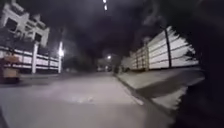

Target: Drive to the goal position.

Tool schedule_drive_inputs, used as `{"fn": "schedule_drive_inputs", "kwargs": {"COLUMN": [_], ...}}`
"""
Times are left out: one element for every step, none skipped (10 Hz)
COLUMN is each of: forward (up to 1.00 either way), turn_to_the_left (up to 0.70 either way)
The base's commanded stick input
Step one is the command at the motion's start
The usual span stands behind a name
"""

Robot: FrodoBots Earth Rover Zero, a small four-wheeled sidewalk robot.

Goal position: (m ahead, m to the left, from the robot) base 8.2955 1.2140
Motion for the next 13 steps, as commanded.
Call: {"fn": "schedule_drive_inputs", "kwargs": {"forward": [0.7, 0.7, 0.7, 0.7, 0.7, 0.7, 0.7, 0.7, 0.7, 0.7, 0.7, 0.7, 0.7], "turn_to_the_left": [0.0, 0.0, 0.0, 0.0, 0.0, 0.0, 0.0, 0.0, 0.0, 0.0, 0.0, 0.0, 0.0]}}
